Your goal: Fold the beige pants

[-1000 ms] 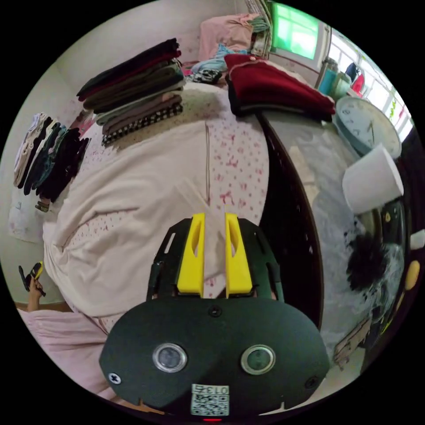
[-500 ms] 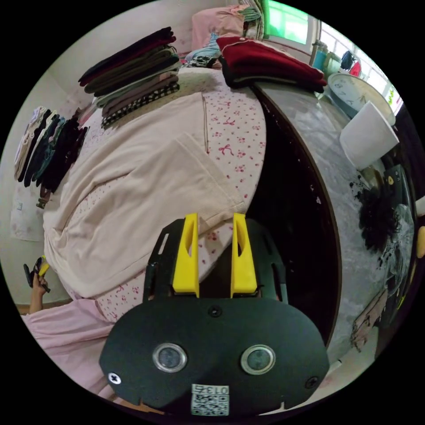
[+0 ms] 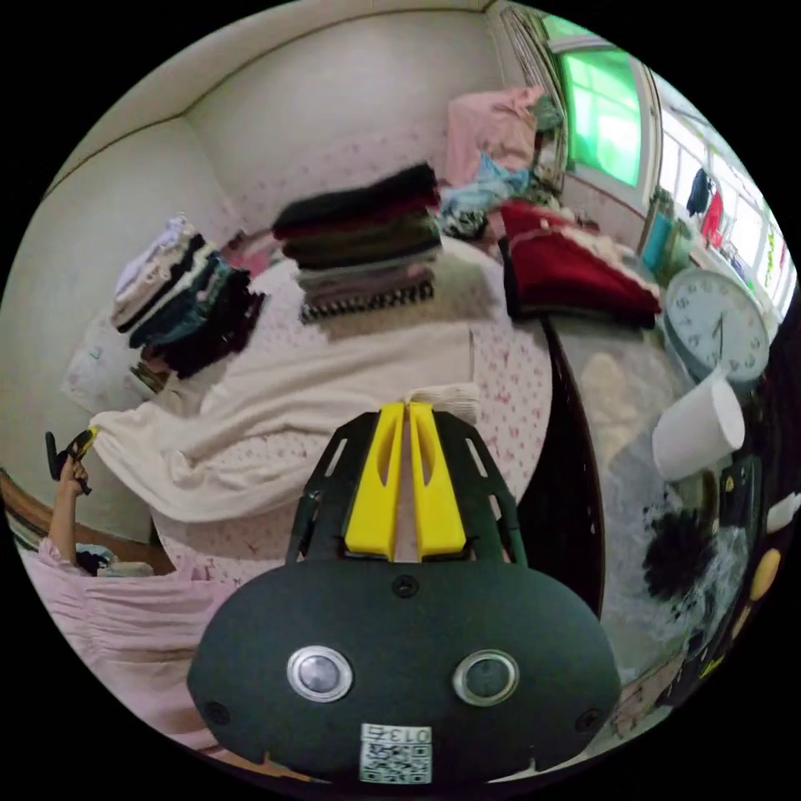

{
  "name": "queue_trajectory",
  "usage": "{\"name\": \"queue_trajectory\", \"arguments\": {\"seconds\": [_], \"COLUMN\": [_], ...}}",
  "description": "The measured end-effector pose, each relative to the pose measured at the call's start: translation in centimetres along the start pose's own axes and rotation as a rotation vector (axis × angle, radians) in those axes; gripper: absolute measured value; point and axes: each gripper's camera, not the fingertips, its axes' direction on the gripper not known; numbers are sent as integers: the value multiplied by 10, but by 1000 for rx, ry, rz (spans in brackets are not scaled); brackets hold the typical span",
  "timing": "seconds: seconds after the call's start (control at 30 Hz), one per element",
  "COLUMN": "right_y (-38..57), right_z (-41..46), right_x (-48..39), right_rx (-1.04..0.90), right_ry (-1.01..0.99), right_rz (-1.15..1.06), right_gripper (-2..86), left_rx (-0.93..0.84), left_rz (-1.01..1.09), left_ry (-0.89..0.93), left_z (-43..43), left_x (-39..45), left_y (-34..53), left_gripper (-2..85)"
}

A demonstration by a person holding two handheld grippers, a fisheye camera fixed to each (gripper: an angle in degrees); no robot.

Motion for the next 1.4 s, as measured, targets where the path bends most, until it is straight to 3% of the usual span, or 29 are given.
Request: {"name": "queue_trajectory", "arguments": {"seconds": [0.2,0.3,0.43,0.57,0.7,1.2,1.33,1.4], "right_y": [-25,-1,44,104,141,146,133,117], "right_z": [-103,-122,-97,-17,53,68,45,37], "right_x": [-15,-2,19,38,46,49,66,68], "right_rx": [336,391,248,-63,-271,-311,-246,-186], "right_ry": [-49,-85,-74,-26,26,86,217,249], "right_rz": [-99,-81,-45,64,138,153,199,179], "right_gripper": [10,11,11,12,12,39,70,73], "left_rx": [256,309,160,-97,-164,-170,8,1], "left_rz": [-2,-35,-126,-261,-359,-259,-249,-162], "left_ry": [91,150,124,-1,-32,-130,-284,-351], "left_z": [-57,-57,-28,19,46,92,65,73], "left_x": [-4,-20,-53,-89,-104,-37,-6,19], "left_y": [-24,-2,46,97,123,107,105,86], "left_gripper": [44,45,48,48,48,59,60,59]}}
